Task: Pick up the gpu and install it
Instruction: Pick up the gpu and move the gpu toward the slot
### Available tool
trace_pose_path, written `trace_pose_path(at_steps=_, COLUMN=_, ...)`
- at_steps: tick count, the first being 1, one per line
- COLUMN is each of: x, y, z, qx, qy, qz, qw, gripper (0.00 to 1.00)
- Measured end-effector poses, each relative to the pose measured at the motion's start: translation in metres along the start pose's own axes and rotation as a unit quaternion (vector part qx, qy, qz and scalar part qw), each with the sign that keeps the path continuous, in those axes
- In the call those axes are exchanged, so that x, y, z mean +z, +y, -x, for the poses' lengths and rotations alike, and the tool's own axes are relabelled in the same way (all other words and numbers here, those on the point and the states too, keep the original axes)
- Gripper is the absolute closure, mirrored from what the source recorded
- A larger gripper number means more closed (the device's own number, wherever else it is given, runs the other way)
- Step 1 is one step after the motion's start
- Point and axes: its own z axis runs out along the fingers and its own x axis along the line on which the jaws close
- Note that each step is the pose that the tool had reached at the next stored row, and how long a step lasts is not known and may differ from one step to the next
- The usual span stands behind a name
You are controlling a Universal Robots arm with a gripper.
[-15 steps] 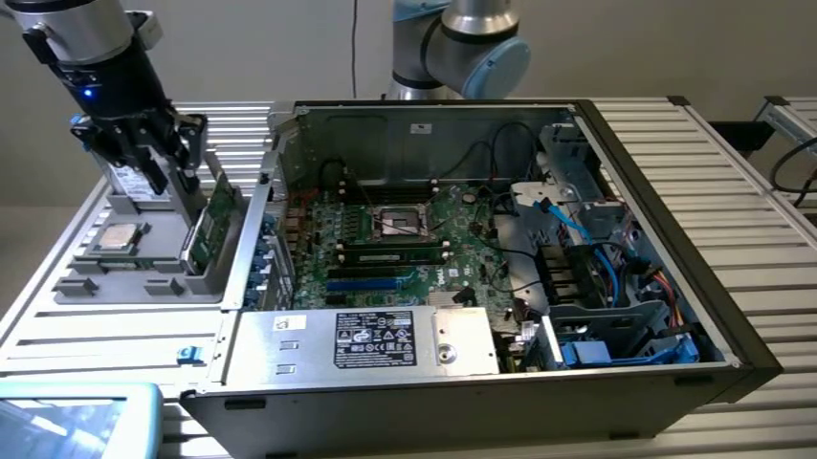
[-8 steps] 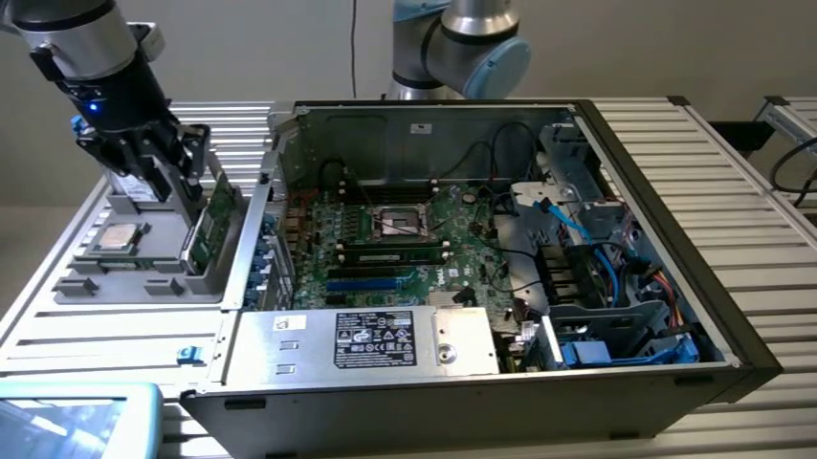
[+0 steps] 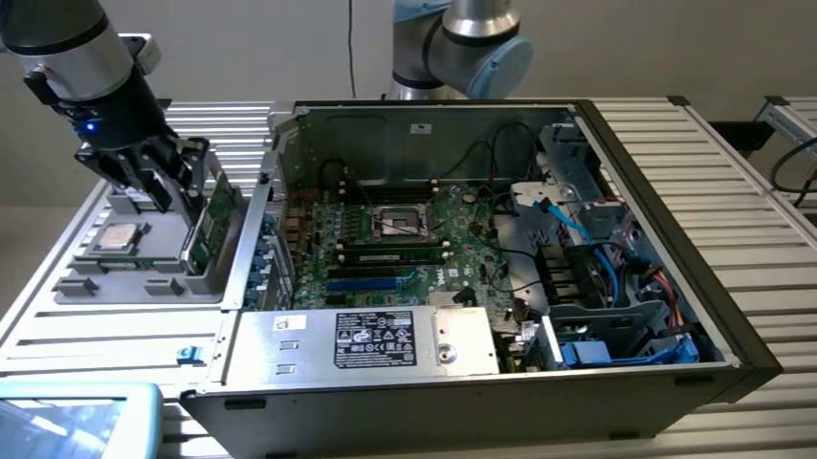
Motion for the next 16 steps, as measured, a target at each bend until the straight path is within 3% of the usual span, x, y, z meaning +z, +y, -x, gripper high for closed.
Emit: trace_pose_path(at_steps=16, x=0.0293, y=0.0032, z=0.004, qx=0.000, qy=-0.0007, qz=0.0002, qw=1.0000, gripper=0.54)
